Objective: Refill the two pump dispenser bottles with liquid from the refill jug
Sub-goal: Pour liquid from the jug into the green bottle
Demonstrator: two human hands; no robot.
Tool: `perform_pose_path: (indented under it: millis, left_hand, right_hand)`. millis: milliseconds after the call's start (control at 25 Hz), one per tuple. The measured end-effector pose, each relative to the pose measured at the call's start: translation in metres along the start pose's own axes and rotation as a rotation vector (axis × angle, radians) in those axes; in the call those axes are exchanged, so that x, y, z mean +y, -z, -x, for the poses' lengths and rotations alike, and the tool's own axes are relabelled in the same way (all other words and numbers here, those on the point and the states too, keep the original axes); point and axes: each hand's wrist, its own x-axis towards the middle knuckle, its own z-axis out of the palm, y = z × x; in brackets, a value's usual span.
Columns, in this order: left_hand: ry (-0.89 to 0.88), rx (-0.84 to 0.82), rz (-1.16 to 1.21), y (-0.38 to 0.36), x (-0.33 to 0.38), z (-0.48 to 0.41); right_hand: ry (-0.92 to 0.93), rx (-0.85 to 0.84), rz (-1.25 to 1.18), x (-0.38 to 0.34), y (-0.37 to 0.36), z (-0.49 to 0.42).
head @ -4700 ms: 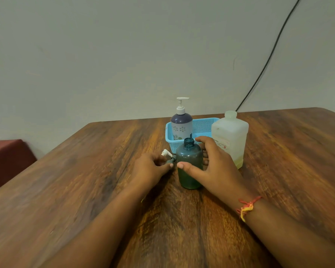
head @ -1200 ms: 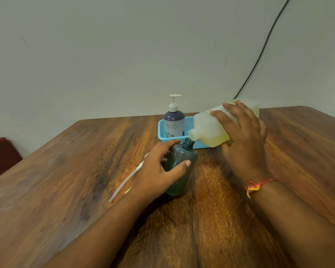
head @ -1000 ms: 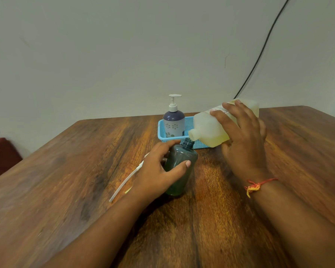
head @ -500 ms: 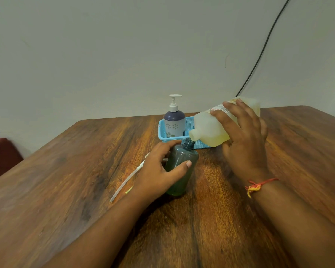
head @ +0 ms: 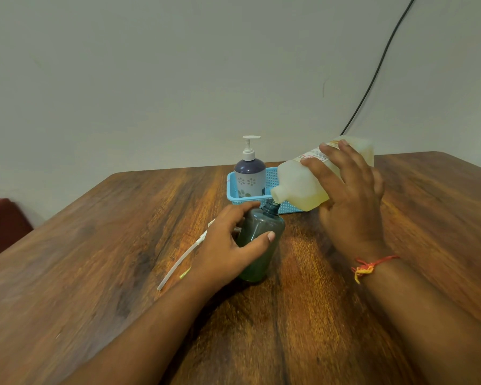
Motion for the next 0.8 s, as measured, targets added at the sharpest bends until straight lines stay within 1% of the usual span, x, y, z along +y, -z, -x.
perform_pose_path:
  millis: [800]
  left_hand:
    - [0.001, -0.011, 0.010, 0.0003, 0.0009, 0.0004]
  right_hand:
    - [0.009, 0.012, 0.021, -0.0036, 0.0038, -0.0017]
